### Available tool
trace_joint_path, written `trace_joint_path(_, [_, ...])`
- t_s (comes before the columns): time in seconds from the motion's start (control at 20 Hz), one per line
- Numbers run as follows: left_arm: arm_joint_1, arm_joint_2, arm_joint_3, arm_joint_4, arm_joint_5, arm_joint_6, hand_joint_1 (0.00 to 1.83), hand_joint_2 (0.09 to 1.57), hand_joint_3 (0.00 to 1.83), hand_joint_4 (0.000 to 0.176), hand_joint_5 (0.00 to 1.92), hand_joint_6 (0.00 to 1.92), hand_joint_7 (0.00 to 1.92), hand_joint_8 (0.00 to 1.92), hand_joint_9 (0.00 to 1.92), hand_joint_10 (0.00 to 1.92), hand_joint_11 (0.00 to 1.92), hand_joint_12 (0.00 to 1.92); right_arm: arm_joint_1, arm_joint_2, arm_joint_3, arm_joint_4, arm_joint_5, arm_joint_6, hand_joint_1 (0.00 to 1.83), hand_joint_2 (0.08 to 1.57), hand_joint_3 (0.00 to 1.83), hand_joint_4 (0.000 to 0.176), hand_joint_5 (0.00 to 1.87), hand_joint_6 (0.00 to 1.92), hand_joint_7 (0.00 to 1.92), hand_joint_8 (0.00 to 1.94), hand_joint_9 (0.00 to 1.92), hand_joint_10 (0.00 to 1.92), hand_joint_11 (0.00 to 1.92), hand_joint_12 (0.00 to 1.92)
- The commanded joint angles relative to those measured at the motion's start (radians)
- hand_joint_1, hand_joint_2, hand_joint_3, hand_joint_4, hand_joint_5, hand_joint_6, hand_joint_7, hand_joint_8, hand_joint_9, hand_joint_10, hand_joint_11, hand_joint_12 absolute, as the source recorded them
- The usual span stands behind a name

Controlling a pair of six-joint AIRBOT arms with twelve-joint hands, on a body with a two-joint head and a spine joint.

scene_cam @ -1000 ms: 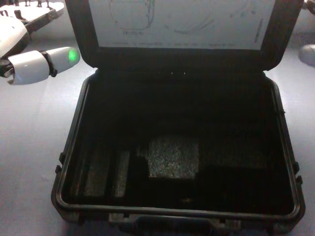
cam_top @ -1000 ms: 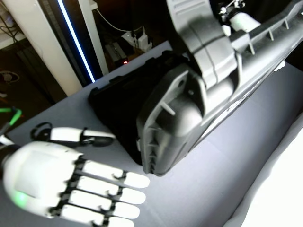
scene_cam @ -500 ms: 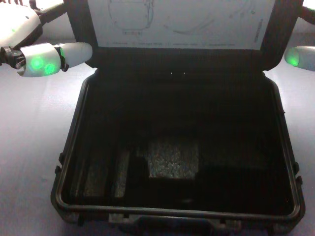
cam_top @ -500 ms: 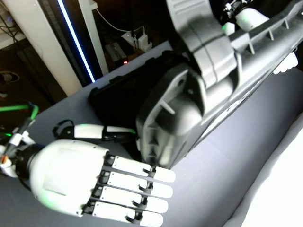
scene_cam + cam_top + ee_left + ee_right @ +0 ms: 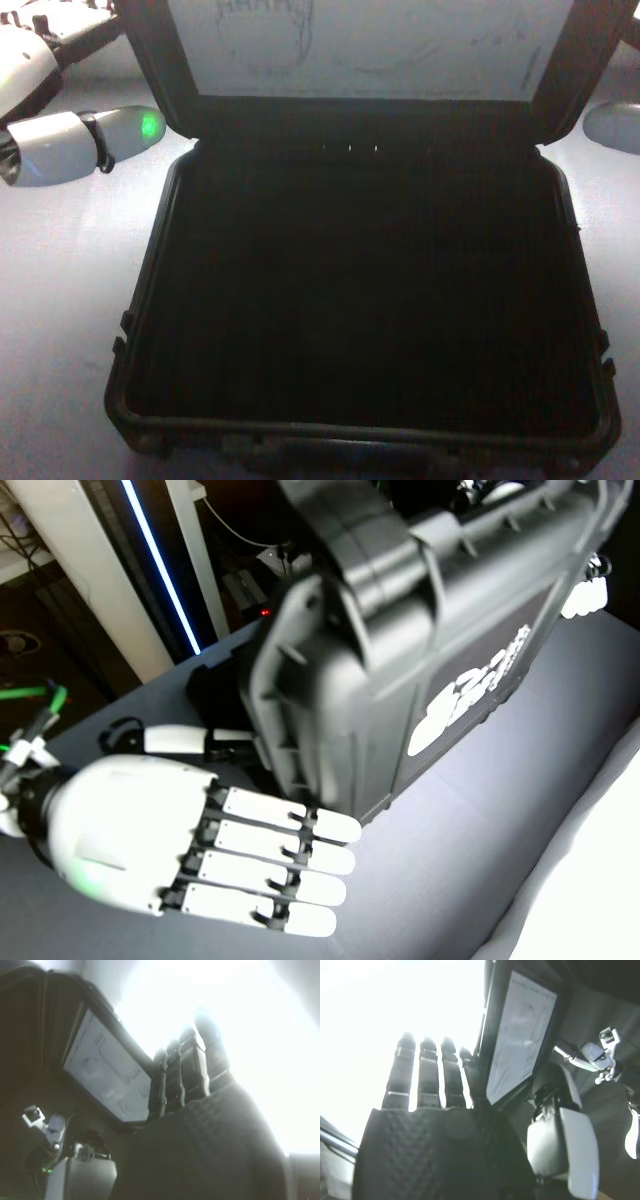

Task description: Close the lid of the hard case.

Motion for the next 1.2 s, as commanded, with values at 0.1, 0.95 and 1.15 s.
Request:
trace_joint_path(0.1, [0.022,0.013,-0.038,0.068,-0.203,-0.021,0.0,1.29,0.02,0.0,0.19,0.0,0.22,0.01,0.2,0.01,0.0,0.38,-0.02,0.017,-0.03,0.008,0.192,0.016,0.07,1.2,0.0,0.0,0.05,0.0,0.09,0.0,0.08,0.01,0.06,0.07])
trace_joint_path(0.95, [0.167,0.071,-0.108,0.041,-0.314,-0.052,0.0,1.28,0.0,0.0,0.2,0.0,0.23,0.0,0.23,0.01,0.03,0.36,-0.191,0.046,-0.11,0.077,0.36,0.035,0.13,1.22,0.0,0.0,0.1,0.01,0.14,0.0,0.14,0.01,0.12,0.1])
trace_joint_path(1.15, [0.197,0.086,-0.12,0.025,-0.337,-0.052,0.0,1.26,0.0,0.0,0.19,0.0,0.22,0.0,0.23,0.0,0.0,0.42,-0.209,0.049,-0.112,0.082,0.36,0.042,0.13,1.22,0.0,0.0,0.1,0.0,0.14,0.0,0.13,0.0,0.11,0.1])
